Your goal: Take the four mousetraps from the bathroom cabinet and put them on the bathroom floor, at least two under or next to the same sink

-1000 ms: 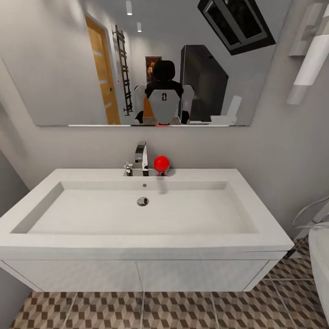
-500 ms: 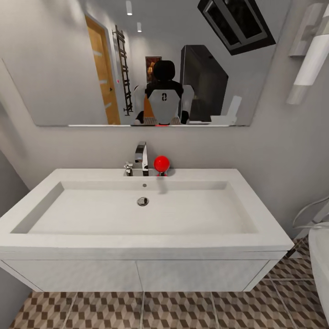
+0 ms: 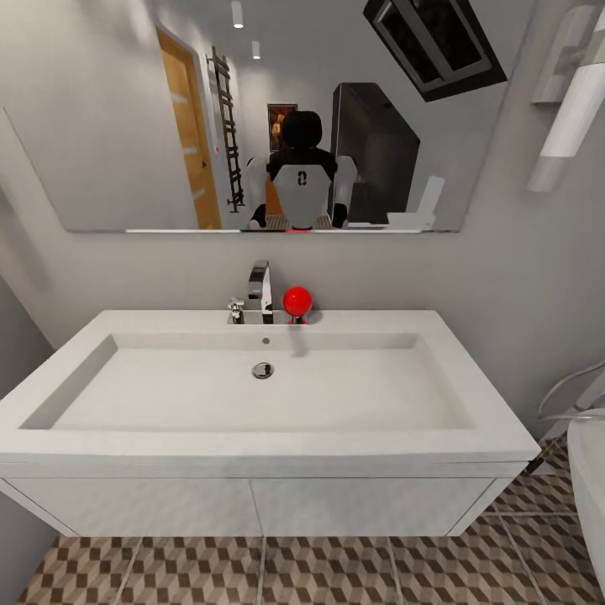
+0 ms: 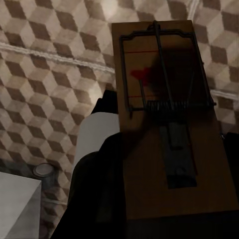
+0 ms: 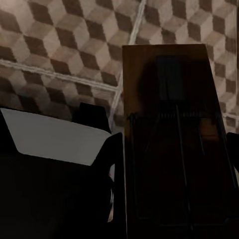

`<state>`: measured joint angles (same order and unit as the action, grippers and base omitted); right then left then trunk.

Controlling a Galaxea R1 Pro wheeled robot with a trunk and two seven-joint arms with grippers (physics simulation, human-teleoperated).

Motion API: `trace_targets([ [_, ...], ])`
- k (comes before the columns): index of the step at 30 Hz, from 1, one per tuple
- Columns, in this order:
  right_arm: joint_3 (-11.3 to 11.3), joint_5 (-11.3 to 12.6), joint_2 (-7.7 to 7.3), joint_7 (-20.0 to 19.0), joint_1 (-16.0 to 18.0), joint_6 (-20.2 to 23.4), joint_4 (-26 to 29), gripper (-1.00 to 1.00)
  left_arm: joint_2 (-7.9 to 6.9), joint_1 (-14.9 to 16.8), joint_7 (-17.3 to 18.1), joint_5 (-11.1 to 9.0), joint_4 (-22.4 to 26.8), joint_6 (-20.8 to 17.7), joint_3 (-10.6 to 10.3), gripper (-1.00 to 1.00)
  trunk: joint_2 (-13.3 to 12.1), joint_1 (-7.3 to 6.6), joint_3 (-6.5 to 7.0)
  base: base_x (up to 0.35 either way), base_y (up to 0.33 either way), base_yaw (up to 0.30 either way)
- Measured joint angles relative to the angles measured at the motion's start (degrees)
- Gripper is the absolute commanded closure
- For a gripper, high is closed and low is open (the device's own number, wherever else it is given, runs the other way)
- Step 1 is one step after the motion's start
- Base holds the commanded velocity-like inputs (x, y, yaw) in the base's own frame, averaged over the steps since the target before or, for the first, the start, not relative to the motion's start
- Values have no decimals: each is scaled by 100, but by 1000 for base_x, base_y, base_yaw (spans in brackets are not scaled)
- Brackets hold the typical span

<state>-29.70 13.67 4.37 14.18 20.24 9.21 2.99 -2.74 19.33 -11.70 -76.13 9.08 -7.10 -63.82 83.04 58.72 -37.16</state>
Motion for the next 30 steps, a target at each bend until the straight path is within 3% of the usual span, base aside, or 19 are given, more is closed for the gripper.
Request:
trace_targets([
  [16,45,9,98,35,704,389,6,100,1,392,-2,-13,-14,-31,23,100,0,0,0,0,0,0],
  [18,44,7,110,33,775,396,2,100,1,420,-1,-14,-11,-32,103,100,0,0,0,0,0,0],
  [23,47,6,163,3,811,399,-2,100,0,429,-1,-2,13,-28,285,100,0,0,0,0,0,0],
  [30,47,1,195,-6,854,392,1,100,-7,511,15,4,34,-18,303,100,0,0,0,0,0,0],
])
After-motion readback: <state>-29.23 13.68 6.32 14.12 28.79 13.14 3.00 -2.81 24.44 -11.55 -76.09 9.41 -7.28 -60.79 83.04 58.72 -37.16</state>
